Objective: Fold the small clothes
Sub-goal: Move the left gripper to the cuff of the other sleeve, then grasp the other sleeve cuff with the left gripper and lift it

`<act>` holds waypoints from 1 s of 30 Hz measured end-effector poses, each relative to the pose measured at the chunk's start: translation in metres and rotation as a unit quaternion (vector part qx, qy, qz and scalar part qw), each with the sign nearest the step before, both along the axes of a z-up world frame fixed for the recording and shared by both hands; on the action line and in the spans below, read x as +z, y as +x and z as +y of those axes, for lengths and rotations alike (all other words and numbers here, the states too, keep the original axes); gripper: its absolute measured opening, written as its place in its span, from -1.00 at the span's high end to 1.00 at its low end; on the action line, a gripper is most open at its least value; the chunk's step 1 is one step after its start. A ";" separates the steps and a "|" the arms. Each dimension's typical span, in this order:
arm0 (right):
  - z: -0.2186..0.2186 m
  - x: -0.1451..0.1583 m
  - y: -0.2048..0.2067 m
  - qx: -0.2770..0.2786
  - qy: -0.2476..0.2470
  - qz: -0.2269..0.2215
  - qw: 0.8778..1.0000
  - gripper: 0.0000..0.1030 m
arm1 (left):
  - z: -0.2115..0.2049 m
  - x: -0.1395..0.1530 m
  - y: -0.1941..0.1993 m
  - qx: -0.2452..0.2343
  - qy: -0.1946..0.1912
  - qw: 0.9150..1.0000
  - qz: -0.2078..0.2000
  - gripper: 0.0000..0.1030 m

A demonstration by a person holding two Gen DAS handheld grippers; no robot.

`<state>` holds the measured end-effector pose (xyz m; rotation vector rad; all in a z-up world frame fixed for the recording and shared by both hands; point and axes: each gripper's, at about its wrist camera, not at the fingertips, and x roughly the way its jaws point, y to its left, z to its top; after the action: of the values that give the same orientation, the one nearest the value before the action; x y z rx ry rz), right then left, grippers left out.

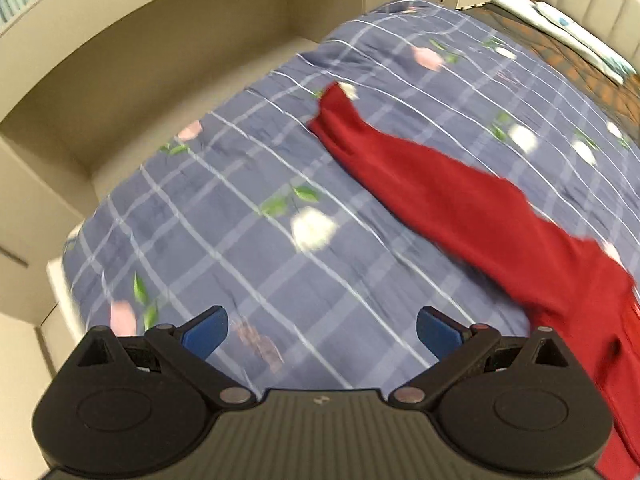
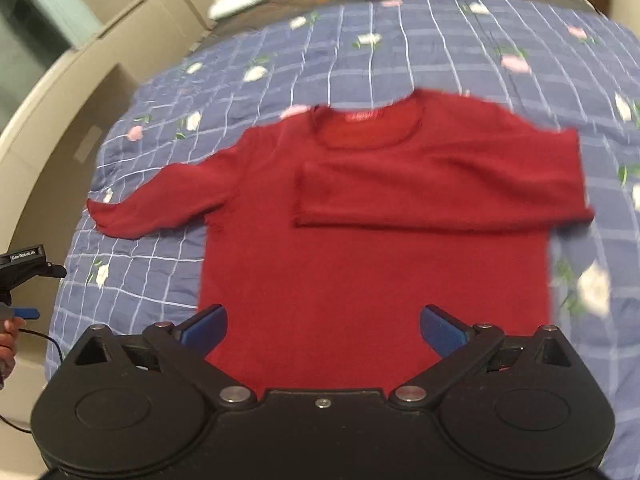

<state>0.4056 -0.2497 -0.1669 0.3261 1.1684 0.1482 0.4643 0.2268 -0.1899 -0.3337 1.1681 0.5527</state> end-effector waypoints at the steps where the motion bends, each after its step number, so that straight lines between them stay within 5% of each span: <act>1: 0.013 -0.001 -0.001 -0.022 -0.002 0.007 1.000 -0.99 | 0.016 -0.005 0.008 -0.006 -0.001 1.000 0.000 -0.99; 5: 0.064 -0.007 -0.004 -0.075 -0.007 0.041 0.996 -0.99 | 0.076 -0.029 0.044 -0.027 0.001 1.000 -0.007 -0.99; 8: 0.100 -0.007 -0.004 -0.053 -0.024 0.042 0.997 -0.99 | 0.104 -0.054 0.065 -0.016 -0.025 0.999 -0.030 -0.84; 13: 0.141 -0.008 -0.004 -0.021 -0.047 0.062 0.997 -0.99 | 0.143 -0.083 0.076 0.085 -0.076 0.989 -0.097 -0.51; 24: 0.168 -0.015 0.000 -0.027 -0.055 0.079 0.995 -0.99 | 0.148 -0.125 0.127 0.061 -0.140 0.982 -0.109 -0.08; 30: 0.171 -0.018 -0.002 -0.038 -0.057 0.087 0.994 -0.99 | 0.160 -0.138 0.151 0.072 -0.151 0.981 -0.099 0.43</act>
<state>0.4037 -0.0784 -0.1851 0.2874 1.3294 -0.0147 0.6149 0.3863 -0.3277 -0.7232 1.0384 0.4545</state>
